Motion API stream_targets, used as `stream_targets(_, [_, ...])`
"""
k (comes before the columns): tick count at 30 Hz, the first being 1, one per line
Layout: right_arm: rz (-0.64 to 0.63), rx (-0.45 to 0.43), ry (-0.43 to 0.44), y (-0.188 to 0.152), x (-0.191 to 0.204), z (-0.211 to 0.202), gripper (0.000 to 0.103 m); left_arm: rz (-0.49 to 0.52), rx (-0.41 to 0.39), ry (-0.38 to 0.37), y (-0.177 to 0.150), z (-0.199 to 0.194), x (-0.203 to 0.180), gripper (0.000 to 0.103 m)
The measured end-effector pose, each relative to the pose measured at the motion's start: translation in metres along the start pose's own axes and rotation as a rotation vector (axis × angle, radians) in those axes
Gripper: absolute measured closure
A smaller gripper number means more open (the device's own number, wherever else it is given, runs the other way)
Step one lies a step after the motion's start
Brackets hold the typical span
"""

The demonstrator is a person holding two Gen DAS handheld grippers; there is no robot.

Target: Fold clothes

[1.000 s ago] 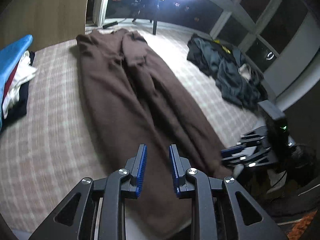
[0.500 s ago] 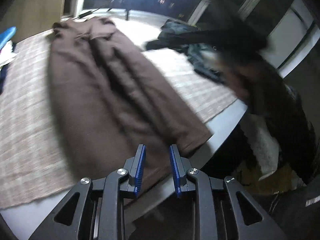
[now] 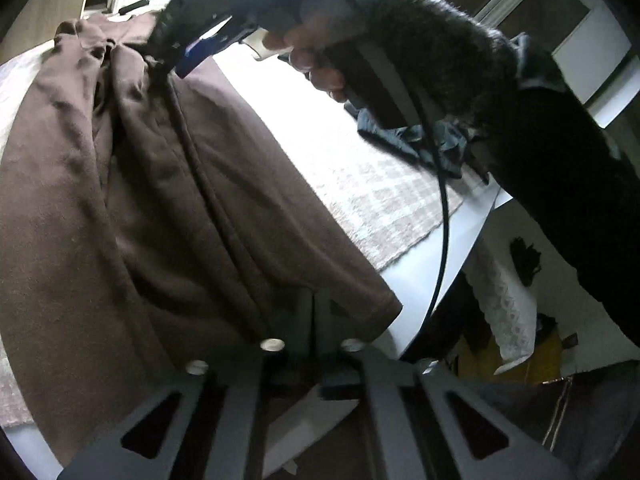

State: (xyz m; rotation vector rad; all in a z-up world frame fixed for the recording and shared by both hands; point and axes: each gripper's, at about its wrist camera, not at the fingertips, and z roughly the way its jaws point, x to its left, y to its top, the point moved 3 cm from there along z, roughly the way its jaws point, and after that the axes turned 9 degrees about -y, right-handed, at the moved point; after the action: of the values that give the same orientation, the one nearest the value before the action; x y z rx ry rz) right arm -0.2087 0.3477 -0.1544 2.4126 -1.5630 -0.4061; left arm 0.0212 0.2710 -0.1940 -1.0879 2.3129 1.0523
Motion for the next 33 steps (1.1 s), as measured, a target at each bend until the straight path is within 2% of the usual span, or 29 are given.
stream_targets(5, [-0.02, -0.014, 0.018, 0.005, -0.001, -0.01, 0.095, 0.008, -0.038, -0.033, 0.002, -0.012, -0.01, 0.103])
stream_targets(9, [-0.02, -0.043, 0.053, 0.007, 0.001, -0.028, 0.095, 0.029, -0.075, -0.031, 0.002, -0.029, -0.02, 0.103])
stream_targets(11, [-0.031, -0.041, 0.042, 0.008, 0.002, -0.03, 0.095, 0.033, -0.074, -0.022, 0.001, -0.032, -0.02, 0.103])
stream_targets(14, [-0.027, -0.005, 0.002, 0.009, -0.001, -0.017, 0.095, -0.042, -0.059, -0.01, 0.001, -0.023, -0.005, 0.103])
stream_targets(15, [-0.018, 0.007, 0.0, 0.009, -0.003, -0.013, 0.095, -0.075, -0.058, 0.004, 0.003, -0.019, 0.002, 0.098])
stream_targets(16, [-0.011, 0.013, 0.007, 0.008, -0.004, -0.01, 0.095, -0.079, -0.058, 0.01, 0.003, -0.017, 0.004, 0.088])
stream_targets(17, [-0.004, 0.019, 0.015, 0.008, -0.004, -0.007, 0.095, -0.071, -0.053, 0.016, 0.004, -0.012, 0.004, 0.084])
stream_targets(18, [0.001, 0.026, 0.02, 0.007, -0.005, -0.005, 0.095, -0.064, -0.048, 0.022, 0.005, -0.008, 0.004, 0.081])
stream_targets(20, [-0.008, 0.038, 0.014, 0.007, -0.003, -0.001, 0.095, -0.041, -0.028, 0.018, 0.006, 0.003, 0.003, 0.081])
stream_targets(21, [-0.011, 0.042, 0.015, 0.007, -0.001, 0.0, 0.095, -0.027, -0.02, 0.011, 0.005, 0.007, 0.002, 0.081])
stream_targets(23, [-0.012, 0.049, 0.019, 0.007, 0.001, 0.004, 0.094, -0.011, -0.009, 0.021, 0.003, 0.016, 0.004, 0.099])
stream_targets(24, [-0.01, 0.052, 0.022, 0.007, 0.001, 0.005, 0.094, -0.021, 0.005, 0.023, 0.001, 0.019, 0.007, 0.103])
stream_targets(26, [0.002, 0.054, 0.038, 0.006, -0.001, 0.006, 0.095, -0.044, 0.005, 0.007, 0.0, 0.019, 0.011, 0.103])
stream_targets(30, [0.019, 0.051, 0.067, 0.004, -0.007, 0.001, 0.094, -0.035, -0.032, 0.048, 0.006, 0.003, 0.007, 0.103])
stream_targets(32, [0.029, 0.06, 0.075, 0.003, -0.008, -0.001, 0.094, -0.047, -0.033, 0.067, 0.009, -0.002, 0.008, 0.091])
stream_targets(33, [0.029, 0.061, 0.071, 0.003, -0.008, -0.002, 0.094, -0.036, -0.028, 0.075, 0.01, -0.002, 0.007, 0.076])
